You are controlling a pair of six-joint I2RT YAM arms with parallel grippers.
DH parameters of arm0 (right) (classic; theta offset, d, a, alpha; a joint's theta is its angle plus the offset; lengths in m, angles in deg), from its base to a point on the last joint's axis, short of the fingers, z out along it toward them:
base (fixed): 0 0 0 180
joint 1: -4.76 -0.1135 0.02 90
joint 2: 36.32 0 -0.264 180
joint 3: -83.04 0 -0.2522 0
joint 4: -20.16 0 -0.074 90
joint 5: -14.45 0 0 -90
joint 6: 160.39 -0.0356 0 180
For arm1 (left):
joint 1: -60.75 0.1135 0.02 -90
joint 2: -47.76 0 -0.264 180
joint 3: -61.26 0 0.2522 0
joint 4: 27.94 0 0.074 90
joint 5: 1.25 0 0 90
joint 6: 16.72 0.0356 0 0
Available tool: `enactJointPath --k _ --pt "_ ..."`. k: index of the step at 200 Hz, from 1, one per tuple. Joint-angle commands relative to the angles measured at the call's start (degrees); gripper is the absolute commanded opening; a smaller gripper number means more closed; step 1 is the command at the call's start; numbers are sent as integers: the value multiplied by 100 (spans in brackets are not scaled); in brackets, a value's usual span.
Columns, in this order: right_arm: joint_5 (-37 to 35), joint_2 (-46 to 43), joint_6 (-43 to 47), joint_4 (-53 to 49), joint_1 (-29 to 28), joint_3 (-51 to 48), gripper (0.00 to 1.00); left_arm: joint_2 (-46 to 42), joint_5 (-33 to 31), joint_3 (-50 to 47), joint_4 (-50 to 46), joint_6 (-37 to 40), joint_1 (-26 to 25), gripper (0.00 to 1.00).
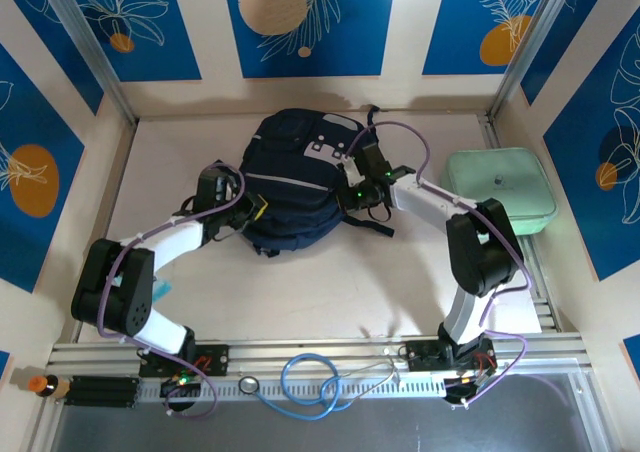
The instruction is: Pack the student bag
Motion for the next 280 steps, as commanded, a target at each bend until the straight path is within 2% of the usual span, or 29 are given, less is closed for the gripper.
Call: enactJointPath --k 1,26,74,111,146,170,181,208,225,251,280 --pt "-460 204 266 -447 413 358 6 59 125 189 -296 556 169 0" --pt "-596 482 174 -587 623 703 10 116 257 239 -421 740 183 0" --pt "-1005 1176 -308 -1307 884 1788 10 200 415 326 -527 909 226 0" --pt "-964 1413 -632 -1521 1092 2282 21 223 382 371 -550 951 233 0" --pt "-954 1508 -1319 -1972 1248 2756 24 231 421 362 -454 911 234 0" --pt "-710 1255 -1398 -1846 1139 2564 27 263 517 376 -374 857 224 0" --pt "-598 1071 -1443 -1817 1081 2403 32 258 552 371 -336 844 224 0" --pt "-509 297 -1689 -1408 938 1439 55 239 593 336 -318 839 227 0" --pt "-303 -225 -1933 -1003 864 747 63 257 608 319 -325 840 224 0" --pt "426 -688 -2147 -304 714 62 68 275 596 285 -296 813 212 0" --pt "1144 -513 -2232 226 550 177 70 301 520 231 -267 811 215 0"
